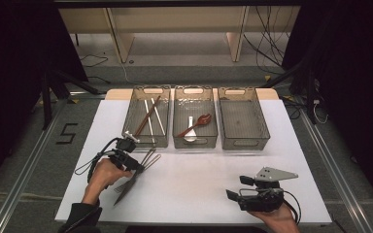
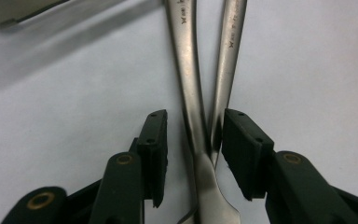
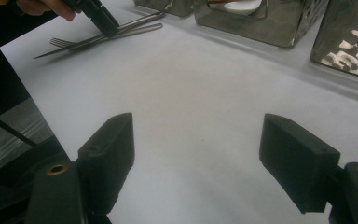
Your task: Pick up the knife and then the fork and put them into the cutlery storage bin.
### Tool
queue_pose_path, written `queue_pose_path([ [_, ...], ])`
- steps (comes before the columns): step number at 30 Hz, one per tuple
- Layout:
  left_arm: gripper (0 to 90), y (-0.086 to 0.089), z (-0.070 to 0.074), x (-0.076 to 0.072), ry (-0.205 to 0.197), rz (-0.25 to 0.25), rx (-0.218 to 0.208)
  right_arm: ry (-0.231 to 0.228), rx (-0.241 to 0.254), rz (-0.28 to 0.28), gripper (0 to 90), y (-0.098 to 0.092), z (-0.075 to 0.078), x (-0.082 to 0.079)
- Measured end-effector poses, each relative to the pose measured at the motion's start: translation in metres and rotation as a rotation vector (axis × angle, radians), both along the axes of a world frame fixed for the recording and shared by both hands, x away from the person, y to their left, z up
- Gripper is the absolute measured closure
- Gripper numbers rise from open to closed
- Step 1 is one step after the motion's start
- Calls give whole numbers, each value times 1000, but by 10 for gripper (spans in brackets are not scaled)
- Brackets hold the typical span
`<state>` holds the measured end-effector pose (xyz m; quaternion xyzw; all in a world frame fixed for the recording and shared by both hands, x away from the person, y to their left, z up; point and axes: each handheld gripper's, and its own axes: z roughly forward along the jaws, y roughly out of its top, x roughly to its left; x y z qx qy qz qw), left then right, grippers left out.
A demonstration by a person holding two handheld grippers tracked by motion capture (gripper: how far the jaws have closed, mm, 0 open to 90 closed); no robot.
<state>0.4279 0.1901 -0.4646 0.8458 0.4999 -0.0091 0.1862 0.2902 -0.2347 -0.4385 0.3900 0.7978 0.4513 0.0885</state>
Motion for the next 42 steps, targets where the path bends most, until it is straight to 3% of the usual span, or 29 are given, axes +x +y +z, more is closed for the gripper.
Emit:
queue_pose_path([
  [4, 664, -3, 0, 1, 12, -10, -2, -1, -2, 2, 272, 1, 0, 0],
  [9, 682, 4, 0, 3, 33, 10, -55, -2, -2, 3, 272, 0, 0, 0],
  [12, 725, 5, 2, 4, 9, 20, -42, -1, -1, 1, 272, 0, 0, 0],
  [15, 748, 8, 0, 5, 20, 22, -67, -1, -3, 2, 272, 0, 0, 0],
  [18, 738, 6, 1, 6, 18, 19, -55, 0, -2, 2, 272, 0, 0, 0],
  [31, 728, -13, 0, 1, -32, -14, 97, 1, -5, 4, 272, 1, 0, -1],
  [37, 795, -5, -1, 1, -45, -13, 59, -1, -8, 6, 272, 2, 0, 0],
  [42, 799, -4, 0, 0, -54, -39, 64, 0, -5, 2, 272, 1, 0, 0],
])
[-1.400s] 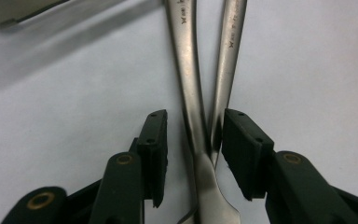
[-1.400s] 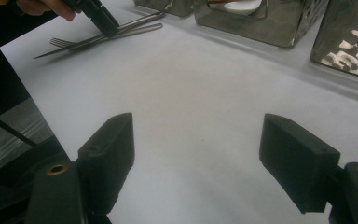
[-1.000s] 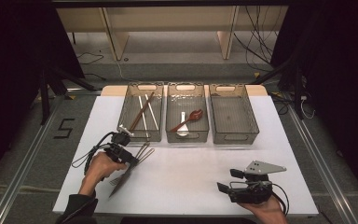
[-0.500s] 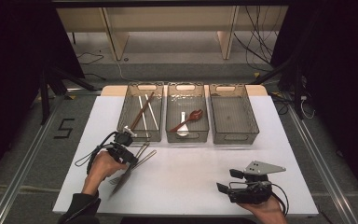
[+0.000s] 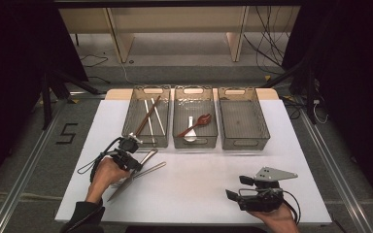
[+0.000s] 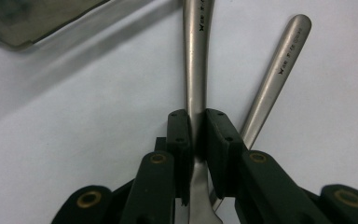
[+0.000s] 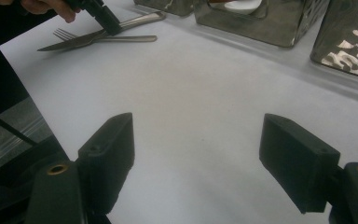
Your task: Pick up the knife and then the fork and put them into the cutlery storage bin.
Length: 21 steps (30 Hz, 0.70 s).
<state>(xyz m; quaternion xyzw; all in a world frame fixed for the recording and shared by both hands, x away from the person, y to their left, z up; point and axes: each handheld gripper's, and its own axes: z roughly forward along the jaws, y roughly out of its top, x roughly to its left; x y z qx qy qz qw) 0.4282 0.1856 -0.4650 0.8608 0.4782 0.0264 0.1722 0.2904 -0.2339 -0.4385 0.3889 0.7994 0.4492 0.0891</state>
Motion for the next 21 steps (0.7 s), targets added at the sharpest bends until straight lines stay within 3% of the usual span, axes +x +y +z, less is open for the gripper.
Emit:
queue_pose_path([
  [13, 802, -1, 7, -3, -14, -37, -17, 1, 1, -4, 272, -1, 0, 0],
  [21, 802, -1, 19, -7, -37, -49, -69, -2, 3, -2, 272, -2, 0, 0],
])
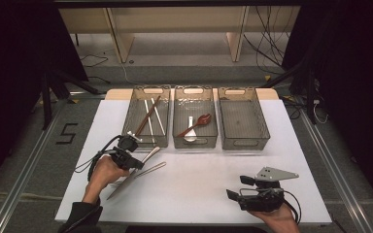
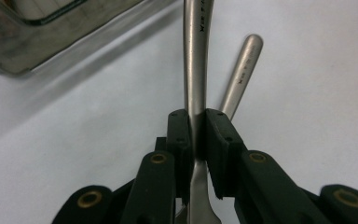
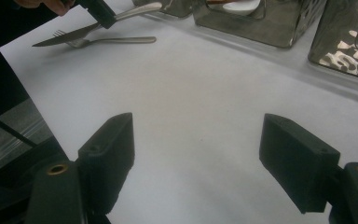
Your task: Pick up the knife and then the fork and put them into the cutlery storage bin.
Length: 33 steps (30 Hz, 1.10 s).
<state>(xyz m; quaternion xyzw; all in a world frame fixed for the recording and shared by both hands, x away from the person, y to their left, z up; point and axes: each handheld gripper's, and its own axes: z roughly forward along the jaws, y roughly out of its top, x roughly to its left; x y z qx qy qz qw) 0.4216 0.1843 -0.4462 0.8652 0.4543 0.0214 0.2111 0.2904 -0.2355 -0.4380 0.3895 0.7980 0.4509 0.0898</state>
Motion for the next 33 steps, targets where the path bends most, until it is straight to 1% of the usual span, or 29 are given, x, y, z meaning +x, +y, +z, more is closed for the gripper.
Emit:
queue_pose_path([
  [1, 803, 0, 2, -1, -5, -6, -3, 0, -1, 0, 272, 0, 0, 0],
  [4, 803, -2, 7, -2, -15, -13, -32, 0, -1, 0, 272, 0, 0, 0],
  [13, 804, -7, 16, -5, -27, -41, -90, -3, 1, -1, 272, 0, 0, 0],
  [21, 806, -18, 28, -10, -46, -92, -150, -3, 1, 0, 272, 1, 0, 0],
  [23, 806, -21, 30, -11, -45, -108, -166, -1, 2, 0, 272, 1, 0, -1],
  [27, 807, -31, 30, -13, -26, -143, -192, -4, 1, 8, 272, 4, 0, -1],
  [30, 808, -41, 30, -14, -16, -174, -209, -21, 1, 14, 272, 6, 2, -2],
  [32, 808, -49, 30, -16, -2, -202, -220, -34, 4, 20, 272, 10, 5, -3],
  [33, 809, -53, 31, -17, -3, -209, -225, -41, 3, 27, 272, 11, 6, -3],
])
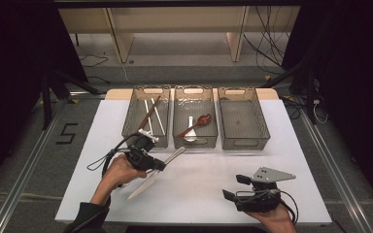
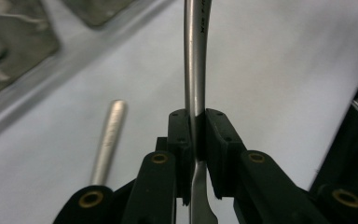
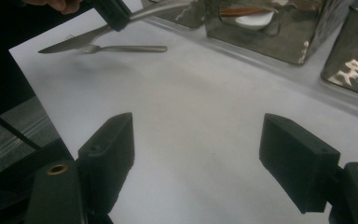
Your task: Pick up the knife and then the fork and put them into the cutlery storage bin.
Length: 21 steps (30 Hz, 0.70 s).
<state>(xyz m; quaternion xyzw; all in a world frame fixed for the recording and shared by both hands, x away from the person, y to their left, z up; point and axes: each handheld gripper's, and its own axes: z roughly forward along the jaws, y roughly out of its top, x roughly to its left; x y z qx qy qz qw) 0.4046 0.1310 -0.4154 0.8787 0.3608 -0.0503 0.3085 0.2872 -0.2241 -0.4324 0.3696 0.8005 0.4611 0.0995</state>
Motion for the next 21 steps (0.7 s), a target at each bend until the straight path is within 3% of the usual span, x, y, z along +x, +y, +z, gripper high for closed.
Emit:
queue_pose_path([
  [4, 810, -17, 2, -4, 1, -56, 1, -41, -4, 22, 272, 10, 4, -2],
  [12, 814, -45, 2, -10, 13, -122, -4, -135, -56, 77, 275, 31, 13, -4],
  [18, 816, -55, 0, -15, 26, -156, 7, -214, -129, 115, 275, 49, 16, -1],
  [21, 818, -60, 0, -17, 32, -176, 8, -275, -210, 145, 276, 61, 16, -1],
])
